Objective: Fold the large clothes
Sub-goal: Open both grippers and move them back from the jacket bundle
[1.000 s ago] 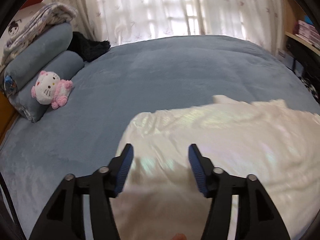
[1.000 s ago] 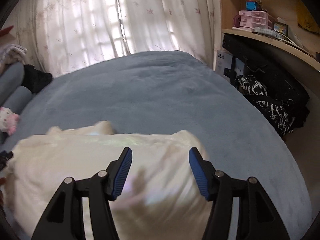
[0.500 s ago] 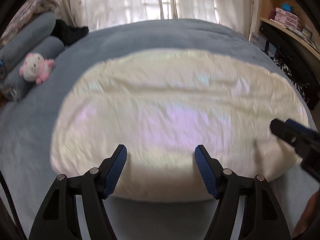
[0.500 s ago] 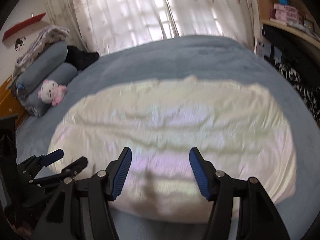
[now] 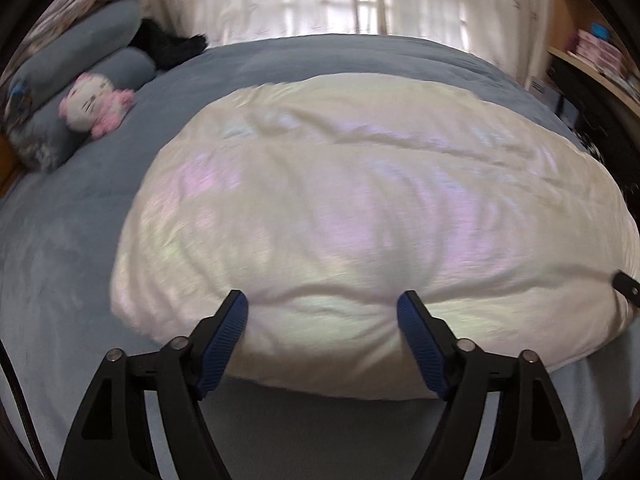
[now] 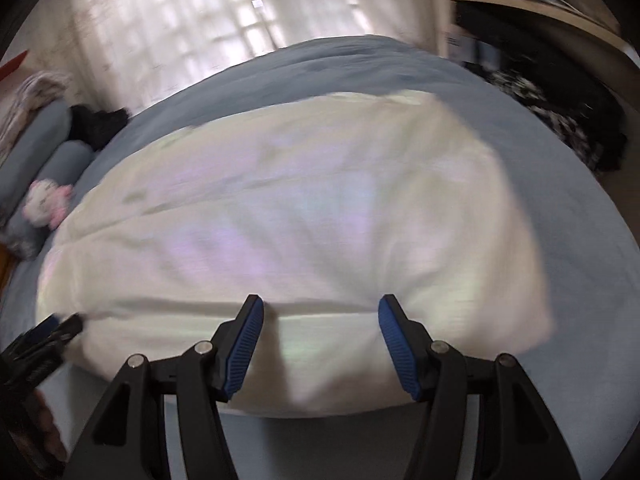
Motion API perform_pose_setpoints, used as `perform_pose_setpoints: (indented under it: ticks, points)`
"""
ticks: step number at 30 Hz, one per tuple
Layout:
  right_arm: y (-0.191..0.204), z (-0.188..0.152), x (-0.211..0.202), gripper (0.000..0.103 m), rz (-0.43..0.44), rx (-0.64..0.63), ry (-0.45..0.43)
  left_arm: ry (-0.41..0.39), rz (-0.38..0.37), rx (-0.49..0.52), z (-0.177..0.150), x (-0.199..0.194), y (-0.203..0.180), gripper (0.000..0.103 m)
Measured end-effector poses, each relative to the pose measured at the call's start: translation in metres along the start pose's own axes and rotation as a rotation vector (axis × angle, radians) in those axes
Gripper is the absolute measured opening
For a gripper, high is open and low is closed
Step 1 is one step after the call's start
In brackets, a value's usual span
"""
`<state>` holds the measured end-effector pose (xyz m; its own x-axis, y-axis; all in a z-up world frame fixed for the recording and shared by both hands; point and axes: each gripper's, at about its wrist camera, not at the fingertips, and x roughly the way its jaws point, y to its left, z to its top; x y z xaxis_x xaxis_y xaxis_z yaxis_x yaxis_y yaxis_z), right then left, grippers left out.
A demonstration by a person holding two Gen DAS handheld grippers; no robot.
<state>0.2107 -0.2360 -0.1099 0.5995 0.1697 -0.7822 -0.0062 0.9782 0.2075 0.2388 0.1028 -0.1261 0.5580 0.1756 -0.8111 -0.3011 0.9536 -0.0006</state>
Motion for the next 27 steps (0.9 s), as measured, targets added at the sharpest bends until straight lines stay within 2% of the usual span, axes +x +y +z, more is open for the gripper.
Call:
perform_pose_setpoints:
  ticks: [2, 6, 8, 9, 10, 12, 17, 23, 27]
  points:
    - [-0.011, -0.002, -0.001, 0.060, 0.015, 0.043, 0.002, 0.007, -0.001, -0.022, -0.001, -0.001, 0.006, 0.078]
    - [-0.004, 0.001, -0.005, 0.061, 0.000, 0.057, 0.023, 0.018, 0.020, -0.019, -0.004, -0.013, 0.005, 0.078]
    - [-0.001, 0.002, -0.009, 0.077, 0.027, 0.083, 0.033, 0.033, 0.021, 0.000, -0.004, -0.019, 0.002, 0.078]
    - [0.001, 0.001, -0.012, 0.081, 0.048, 0.103, 0.038, 0.040, 0.026, 0.013, -0.005, -0.024, -0.001, 0.078]
    - [0.004, -0.001, -0.016, 0.085, 0.070, 0.124, 0.038, 0.042, 0.026, 0.022, -0.006, -0.030, -0.003, 0.078]
    - [0.011, -0.005, -0.027, 0.085, 0.092, 0.139, 0.031, 0.042, 0.013, 0.027, -0.007, -0.039, -0.002, 0.078]
    - [0.027, -0.020, -0.052, 0.085, 0.141, 0.184, -0.019, 0.063, -0.058, 0.012, -0.018, -0.064, -0.003, 0.078]
    - [0.063, -0.028, -0.089, 0.085, 0.195, 0.115, -0.073, 0.072, -0.150, -0.021, -0.027, -0.093, -0.005, 0.078]
    - [0.080, -0.028, -0.103, 0.085, 0.254, 0.073, -0.074, 0.115, -0.263, -0.112, -0.031, -0.095, 0.008, 0.079]
